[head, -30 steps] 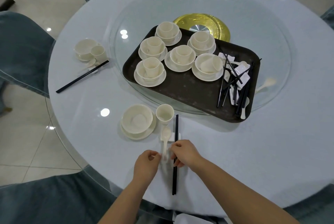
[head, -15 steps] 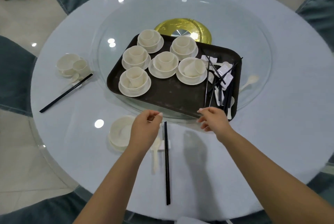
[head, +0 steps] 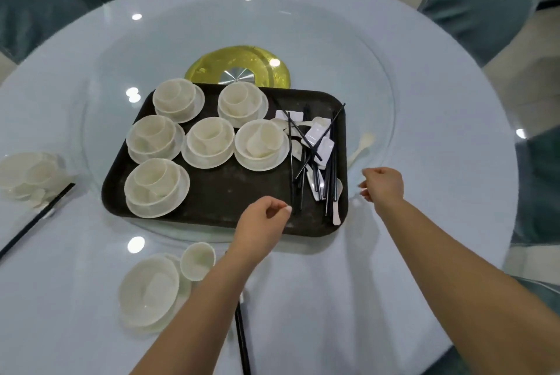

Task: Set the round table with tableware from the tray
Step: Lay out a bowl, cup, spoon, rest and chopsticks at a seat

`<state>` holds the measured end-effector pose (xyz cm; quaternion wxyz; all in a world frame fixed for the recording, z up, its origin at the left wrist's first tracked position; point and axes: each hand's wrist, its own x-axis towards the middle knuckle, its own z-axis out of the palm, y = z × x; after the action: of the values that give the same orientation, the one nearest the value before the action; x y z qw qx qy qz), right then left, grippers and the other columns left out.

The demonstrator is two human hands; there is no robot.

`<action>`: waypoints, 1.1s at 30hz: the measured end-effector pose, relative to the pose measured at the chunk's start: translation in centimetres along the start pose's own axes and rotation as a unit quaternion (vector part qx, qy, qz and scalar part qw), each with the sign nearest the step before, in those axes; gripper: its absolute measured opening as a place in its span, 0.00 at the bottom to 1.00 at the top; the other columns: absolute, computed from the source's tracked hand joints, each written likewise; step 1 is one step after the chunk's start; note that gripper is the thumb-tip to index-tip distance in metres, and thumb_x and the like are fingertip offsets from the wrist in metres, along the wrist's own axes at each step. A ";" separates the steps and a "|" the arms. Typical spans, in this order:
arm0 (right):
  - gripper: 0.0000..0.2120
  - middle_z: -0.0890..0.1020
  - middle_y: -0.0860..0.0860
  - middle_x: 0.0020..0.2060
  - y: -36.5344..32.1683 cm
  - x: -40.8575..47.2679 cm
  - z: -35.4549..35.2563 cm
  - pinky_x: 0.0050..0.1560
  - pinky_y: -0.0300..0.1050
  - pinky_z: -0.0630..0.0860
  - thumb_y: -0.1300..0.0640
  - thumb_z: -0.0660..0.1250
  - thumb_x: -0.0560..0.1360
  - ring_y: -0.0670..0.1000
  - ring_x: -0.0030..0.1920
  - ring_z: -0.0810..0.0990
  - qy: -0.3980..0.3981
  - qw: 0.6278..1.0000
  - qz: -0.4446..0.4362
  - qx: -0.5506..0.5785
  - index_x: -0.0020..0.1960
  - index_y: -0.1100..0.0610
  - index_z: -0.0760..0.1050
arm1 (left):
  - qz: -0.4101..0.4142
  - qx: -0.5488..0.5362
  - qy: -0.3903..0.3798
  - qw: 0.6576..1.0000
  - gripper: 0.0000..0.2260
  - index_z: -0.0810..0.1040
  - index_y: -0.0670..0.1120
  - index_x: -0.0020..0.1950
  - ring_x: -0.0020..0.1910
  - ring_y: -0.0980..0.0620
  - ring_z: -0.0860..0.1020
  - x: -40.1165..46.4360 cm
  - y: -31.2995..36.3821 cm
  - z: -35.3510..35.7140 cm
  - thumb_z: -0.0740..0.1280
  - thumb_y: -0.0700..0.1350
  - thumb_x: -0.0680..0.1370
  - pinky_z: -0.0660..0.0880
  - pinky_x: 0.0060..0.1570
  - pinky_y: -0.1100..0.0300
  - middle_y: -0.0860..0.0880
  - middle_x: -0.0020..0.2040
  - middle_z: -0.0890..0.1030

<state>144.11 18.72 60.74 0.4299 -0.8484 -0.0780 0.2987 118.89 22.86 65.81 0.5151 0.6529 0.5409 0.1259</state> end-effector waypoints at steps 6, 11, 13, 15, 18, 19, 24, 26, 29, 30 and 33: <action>0.13 0.80 0.54 0.28 -1.7 4.6 2.8 0.40 0.51 0.81 0.57 0.65 0.75 0.55 0.28 0.79 0.005 1.000 0.009 0.003 0.32 0.55 0.74 | -0.020 0.047 -0.006 0.999 0.03 0.79 0.55 0.43 0.40 0.59 0.79 1.9 -0.8 1.7 0.68 0.49 0.77 0.72 0.39 0.65 0.55 0.39 0.81; 0.13 0.79 0.56 0.28 -1.8 6.9 4.3 0.46 0.56 0.82 0.56 0.68 0.73 0.59 0.31 0.81 0.004 1.000 0.007 -0.014 0.32 0.61 0.75 | -0.022 0.093 -0.016 0.995 0.03 0.78 0.55 0.44 0.41 0.62 0.78 3.3 -1.4 1.8 0.67 0.49 0.77 0.69 0.38 0.69 0.56 0.40 0.81; 0.15 0.78 0.56 0.27 -1.7 7.1 4.5 0.47 0.58 0.82 0.57 0.67 0.73 0.59 0.32 0.81 0.006 1.000 0.009 -0.020 0.29 0.59 0.73 | -0.028 0.110 -0.019 0.993 0.03 0.78 0.54 0.44 0.41 0.61 0.78 3.5 -1.8 1.8 0.67 0.49 0.77 0.69 0.37 0.69 0.56 0.40 0.81; 0.15 0.79 0.55 0.28 -1.7 7.0 4.5 0.47 0.58 0.82 0.58 0.65 0.74 0.59 0.34 0.81 0.022 1.000 -0.001 -0.014 0.29 0.58 0.73 | -0.033 0.119 -0.018 0.992 0.03 0.77 0.55 0.43 0.40 0.61 0.77 3.5 -2.3 1.9 0.66 0.49 0.77 0.68 0.36 0.69 0.56 0.39 0.80; 0.10 0.79 0.51 0.28 -2.4 5.7 4.7 0.40 0.49 0.80 0.54 0.65 0.76 0.53 0.29 0.80 0.061 0.997 -0.031 0.028 0.38 0.56 0.75 | -0.037 0.112 -0.014 0.993 0.03 0.77 0.55 0.43 0.40 0.61 0.77 3.4 -2.9 1.9 0.67 0.48 0.77 0.67 0.35 0.69 0.57 0.39 0.80; 0.08 0.79 0.50 0.28 -2.8 4.9 4.8 0.34 0.45 0.78 0.53 0.66 0.77 0.49 0.25 0.78 0.062 0.996 -0.037 0.052 0.41 0.55 0.75 | -0.040 0.111 -0.013 0.993 0.03 0.77 0.54 0.43 0.40 0.61 0.77 3.4 -3.1 2.0 0.67 0.48 0.77 0.67 0.35 0.69 0.57 0.39 0.80; 0.06 0.77 0.50 0.24 -3.1 -1.8 6.3 0.20 0.36 0.66 0.57 0.67 0.76 0.45 0.19 0.71 -0.092 0.991 -0.023 0.089 0.42 0.58 0.76 | -0.033 0.099 -0.003 0.995 0.04 0.76 0.55 0.43 0.41 0.62 0.77 2.8 -3.6 2.1 0.67 0.48 0.77 0.69 0.37 0.70 0.57 0.41 0.80; 0.08 0.77 0.51 0.24 -2.5 -4.5 7.1 0.20 0.37 0.66 0.56 0.68 0.76 0.46 0.19 0.72 -0.163 0.984 -0.011 0.069 0.41 0.59 0.76 | -0.018 0.119 0.008 0.993 0.02 0.79 0.53 0.46 0.46 0.58 0.78 2.5 -3.9 1.7 0.67 0.48 0.77 0.73 0.44 0.64 0.56 0.44 0.81; 0.08 0.77 0.49 0.22 -1.3 -7.2 8.3 0.21 0.37 0.67 0.55 0.68 0.76 0.46 0.20 0.73 -0.220 0.975 -0.003 0.027 0.42 0.59 0.76 | 0.006 0.201 0.040 0.979 0.07 0.81 0.49 0.52 0.54 0.50 0.77 2.0 -4.7 0.7 0.67 0.48 0.77 0.75 0.55 0.53 0.54 0.49 0.81; 0.08 0.77 0.49 0.23 -1.0 -7.7 8.6 0.21 0.38 0.68 0.55 0.68 0.77 0.47 0.20 0.73 -0.226 0.974 0.001 0.020 0.43 0.59 0.76 | 0.008 0.225 0.047 0.973 0.08 0.81 0.49 0.54 0.56 0.50 0.76 1.8 -4.9 0.3 0.66 0.48 0.77 0.74 0.57 0.53 0.53 0.51 0.81; 0.10 0.78 0.51 0.27 -0.4 -8.5 9.2 0.24 0.40 0.69 0.52 0.67 0.77 0.47 0.21 0.73 -0.216 0.976 0.007 -0.001 0.45 0.58 0.75 | 0.001 0.326 0.050 0.944 0.14 0.77 0.51 0.63 0.63 0.50 0.71 1.0 -5.8 -0.6 0.65 0.50 0.78 0.70 0.62 0.55 0.53 0.60 0.79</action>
<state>131.94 21.93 60.59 0.4002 -0.7645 -0.1636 0.4781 115.49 23.30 60.99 0.2465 0.7785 0.5766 -0.0244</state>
